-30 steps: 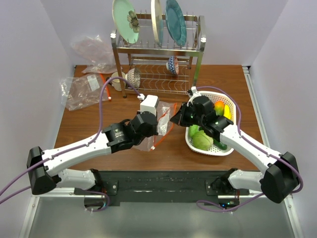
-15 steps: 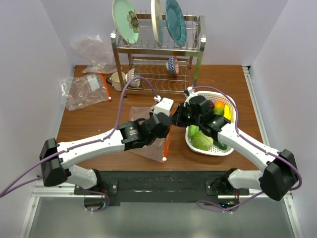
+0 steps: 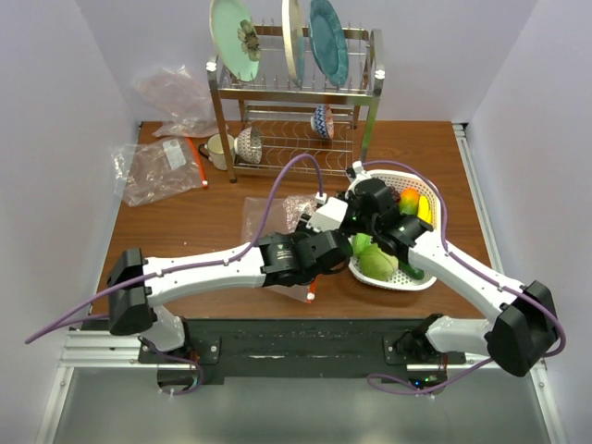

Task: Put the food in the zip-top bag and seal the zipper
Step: Open the zipper of the food storage bag at the center of the board.

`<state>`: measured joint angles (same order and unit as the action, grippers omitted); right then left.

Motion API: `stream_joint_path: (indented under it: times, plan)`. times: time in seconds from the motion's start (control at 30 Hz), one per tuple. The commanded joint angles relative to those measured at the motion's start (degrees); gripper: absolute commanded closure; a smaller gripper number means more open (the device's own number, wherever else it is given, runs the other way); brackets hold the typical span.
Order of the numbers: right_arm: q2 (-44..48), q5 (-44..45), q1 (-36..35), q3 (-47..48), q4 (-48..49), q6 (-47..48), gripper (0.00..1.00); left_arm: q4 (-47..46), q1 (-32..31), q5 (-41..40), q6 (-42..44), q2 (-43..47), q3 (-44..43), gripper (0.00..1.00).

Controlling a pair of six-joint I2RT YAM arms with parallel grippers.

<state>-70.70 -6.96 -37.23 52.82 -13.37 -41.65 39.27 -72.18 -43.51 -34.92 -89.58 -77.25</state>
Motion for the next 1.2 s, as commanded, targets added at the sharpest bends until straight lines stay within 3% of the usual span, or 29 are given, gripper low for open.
stream_joint_path:
  times: [0.0, 0.23, 0.4, 0.53, 0.8, 0.9, 1.0, 1.03, 1.17]
  plan:
    - [2.14, 0.99, -0.38, 2.64, -0.26, -0.89, 1.00, 5.55, -0.94, -7.73, -5.24, -2.08, -3.69, 0.54]
    - [2.75, 1.51, -0.38, 2.64, -0.96, -0.72, 1.00, 16.70, -1.65, -13.71, -12.54, -6.39, -8.35, 0.64]
    - [2.76, 2.65, -0.38, 1.94, -1.31, -0.54, 1.00, 17.95, -1.73, -13.10, -13.51, -6.05, -9.32, 0.86]
    - [2.06, 3.80, -0.38, 0.45, -1.14, -0.01, 1.00, 15.93, -1.73, -9.94, -11.23, -4.29, -9.49, 0.98]
    - [0.56, 5.02, -0.38, -2.89, 1.15, 0.51, 0.98, 15.05, -1.03, -7.21, -9.56, 0.46, -8.88, 1.00]
    - [0.12, 5.47, -0.30, -2.46, 0.19, 1.91, 0.94, 13.30, 1.16, -5.98, -7.72, 2.30, -7.31, 1.00]
    - [-0.06, 6.08, -0.38, -2.46, -0.52, 2.71, 0.78, 10.84, 4.15, -4.40, -5.87, 3.97, -4.59, 1.00]
    - [0.03, 5.39, -0.38, -2.63, -0.52, 2.89, 0.69, 10.31, 4.85, -3.70, -5.52, 4.50, -3.88, 1.00]
    - [0.65, 2.40, -0.38, -3.95, 1.23, 3.42, 0.51, 6.45, 6.62, -2.99, -2.80, 7.57, -0.89, 1.00]
